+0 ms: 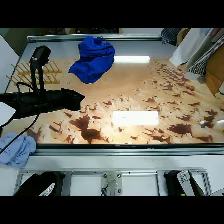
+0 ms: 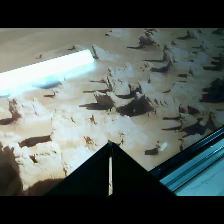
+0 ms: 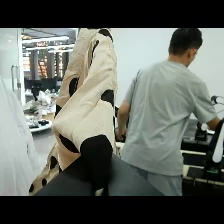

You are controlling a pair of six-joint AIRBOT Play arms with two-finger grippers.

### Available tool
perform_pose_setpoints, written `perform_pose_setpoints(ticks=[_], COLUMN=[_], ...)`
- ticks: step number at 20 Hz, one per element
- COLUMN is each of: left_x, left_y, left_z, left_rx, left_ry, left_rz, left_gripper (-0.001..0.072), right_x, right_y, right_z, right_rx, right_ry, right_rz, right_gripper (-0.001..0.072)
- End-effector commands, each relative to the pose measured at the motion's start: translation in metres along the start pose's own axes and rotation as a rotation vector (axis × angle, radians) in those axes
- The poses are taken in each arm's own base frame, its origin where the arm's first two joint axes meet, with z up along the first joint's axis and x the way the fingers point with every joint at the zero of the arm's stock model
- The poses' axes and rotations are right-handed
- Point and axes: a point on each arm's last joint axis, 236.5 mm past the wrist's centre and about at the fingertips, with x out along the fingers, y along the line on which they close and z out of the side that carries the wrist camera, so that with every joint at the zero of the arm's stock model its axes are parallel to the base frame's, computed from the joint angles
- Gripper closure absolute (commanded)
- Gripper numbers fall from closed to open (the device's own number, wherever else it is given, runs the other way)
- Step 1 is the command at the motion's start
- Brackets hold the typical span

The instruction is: Fold the clothes and pants, and hang the long-sleeved shirts on hangers.

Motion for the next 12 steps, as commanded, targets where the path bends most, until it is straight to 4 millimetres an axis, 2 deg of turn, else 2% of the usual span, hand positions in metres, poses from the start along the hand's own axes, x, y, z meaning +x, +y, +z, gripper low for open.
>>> perform_pose_setpoints(ticks=[1, 6, 10, 11, 12], left_x=[0.0, 0.0, 0.0, 0.0, 0.0], left_y=[0.0, 0.0, 0.0, 0.0, 0.0], left_z=[0.0, -0.004, -0.006, -0.006, -0.006], left_rx=[0.0, 0.0, 0.0, 0.0, 0.0], left_ry=[0.002, 0.017, 0.027, 0.027, 0.026], left_rz=[0.0, 0.0, 0.0, 0.0, 0.0], left_gripper=[0.0697, 0.0697, 0.0697, 0.0697, 0.0697], right_x=[0.006, 0.013, 0.014, 0.013, 0.012], right_y=[0.0, -0.001, 0.0, 0.0, 0.0], right_z=[0.008, -0.02, -0.008, -0.007, -0.005], right_rx=[0.0, -0.001, 0.001, 0.001, 0.001], right_ry=[-0.034, 0.071, 0.021, 0.02, 0.017], right_rz=[0.0, -0.002, 0.0, 0.0, 0.0], right_gripper=[0.0705, 0.0703, 0.0686, 0.0636, 0.0445])
